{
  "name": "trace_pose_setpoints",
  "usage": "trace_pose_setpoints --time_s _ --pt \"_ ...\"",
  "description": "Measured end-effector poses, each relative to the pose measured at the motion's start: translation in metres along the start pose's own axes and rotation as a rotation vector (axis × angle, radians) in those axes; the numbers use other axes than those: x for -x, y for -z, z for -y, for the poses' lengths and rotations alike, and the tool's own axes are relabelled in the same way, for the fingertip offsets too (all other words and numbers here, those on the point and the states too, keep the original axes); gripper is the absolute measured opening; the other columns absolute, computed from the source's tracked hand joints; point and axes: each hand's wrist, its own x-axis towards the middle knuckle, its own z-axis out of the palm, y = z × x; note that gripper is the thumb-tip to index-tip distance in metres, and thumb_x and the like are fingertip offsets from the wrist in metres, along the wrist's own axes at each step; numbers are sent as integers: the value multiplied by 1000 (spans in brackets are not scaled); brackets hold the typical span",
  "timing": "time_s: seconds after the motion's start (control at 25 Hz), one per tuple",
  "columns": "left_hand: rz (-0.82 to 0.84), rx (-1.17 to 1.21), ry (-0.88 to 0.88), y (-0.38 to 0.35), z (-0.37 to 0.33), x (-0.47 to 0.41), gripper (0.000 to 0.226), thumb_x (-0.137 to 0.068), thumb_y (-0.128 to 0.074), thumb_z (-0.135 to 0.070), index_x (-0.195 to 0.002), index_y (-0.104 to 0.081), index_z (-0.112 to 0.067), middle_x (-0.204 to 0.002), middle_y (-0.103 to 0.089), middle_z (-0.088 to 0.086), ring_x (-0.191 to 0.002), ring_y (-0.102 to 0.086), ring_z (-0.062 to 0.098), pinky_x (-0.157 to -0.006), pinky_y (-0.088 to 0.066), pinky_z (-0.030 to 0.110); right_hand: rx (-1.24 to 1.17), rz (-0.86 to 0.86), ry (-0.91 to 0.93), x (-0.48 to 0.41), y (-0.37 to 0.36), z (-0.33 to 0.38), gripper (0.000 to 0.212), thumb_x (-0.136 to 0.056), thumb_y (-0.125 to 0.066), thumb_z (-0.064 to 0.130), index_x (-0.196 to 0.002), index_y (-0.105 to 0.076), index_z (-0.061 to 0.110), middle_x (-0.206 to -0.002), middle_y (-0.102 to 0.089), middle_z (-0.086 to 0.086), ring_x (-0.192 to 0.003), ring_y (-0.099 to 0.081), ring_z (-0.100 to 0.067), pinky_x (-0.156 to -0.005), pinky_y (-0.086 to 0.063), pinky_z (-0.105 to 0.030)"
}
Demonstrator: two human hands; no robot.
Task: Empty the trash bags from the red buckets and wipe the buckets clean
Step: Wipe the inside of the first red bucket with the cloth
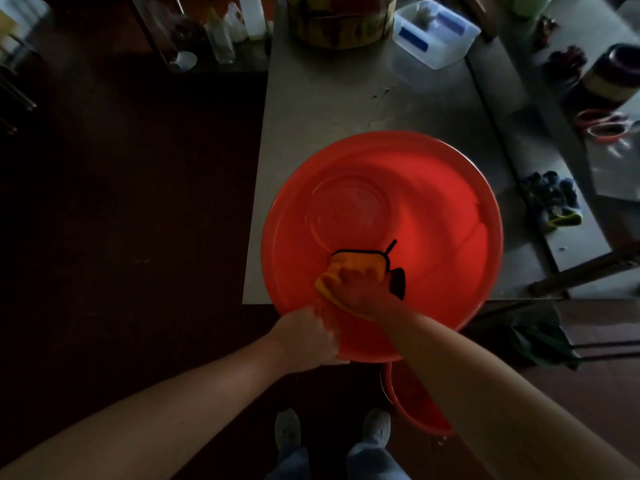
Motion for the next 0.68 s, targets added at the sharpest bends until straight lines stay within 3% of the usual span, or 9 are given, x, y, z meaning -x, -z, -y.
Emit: trace_pose_setpoints --time_s 0.08,0.16,0.28,0.36,0.44,0.56,0.68 --pt "9 -11 18 -2 -3 1 67 -94 -37 -73 -69 -70 -19 -66 -67 2 -60 -63 20 -57 -47 26 21 67 -32 15 6 2 86 -88 -1 83 -154 -32 36 -161 -31 -7 -147 -24 -37 -118 -9 -62" --pt "24 11 63 -6 -8 3 70 -92 -38 -74 -75 -71 -14 -70 -68 6 -63 -65 23 -59 -51 28 124 -33 -38 16 5 -27 116 -63 13 91 -148 -41 33 -151 -44 -7 -141 -33 -35 -117 -16 -59" --pt "32 34 134 -6 -13 5 83 -92 -28 -75 -90 -72 -5 -86 -73 16 -80 -70 32 -75 -58 38 128 -42 -125 24 17 -71 88 -73 -24 85 -132 -57 29 -143 -51 -11 -137 -38 -35 -117 -20 -51" --pt "-4 34 151 1 -10 2 84 -88 -27 -77 -88 -71 -6 -85 -73 15 -79 -71 30 -78 -57 38 127 -13 -182 32 25 -75 74 -82 -38 75 -134 -57 27 -149 -47 -12 -141 -31 -37 -117 -11 -51" --pt "-5 39 156 8 -6 -3 78 -85 -37 -80 -80 -69 -9 -74 -71 10 -69 -68 26 -68 -54 32 97 -23 -187 44 26 -49 64 -93 -36 67 -141 -51 28 -151 -44 -11 -143 -30 -37 -115 -4 -53" --pt "30 55 181 9 -2 -4 75 -84 -42 -80 -80 -67 -9 -69 -68 9 -61 -64 24 -62 -49 28 175 38 33 56 12 3 56 -105 -23 59 -153 -33 33 -155 -35 -10 -139 -36 -41 -110 -21 -64" --pt "54 89 189 3 -8 4 78 -89 -33 -78 -88 -67 -8 -76 -70 12 -67 -66 27 -63 -51 32 245 83 -2 58 9 -13 80 -89 -7 79 -152 -30 36 -154 -34 0 -140 -32 -37 -110 -12 -71"
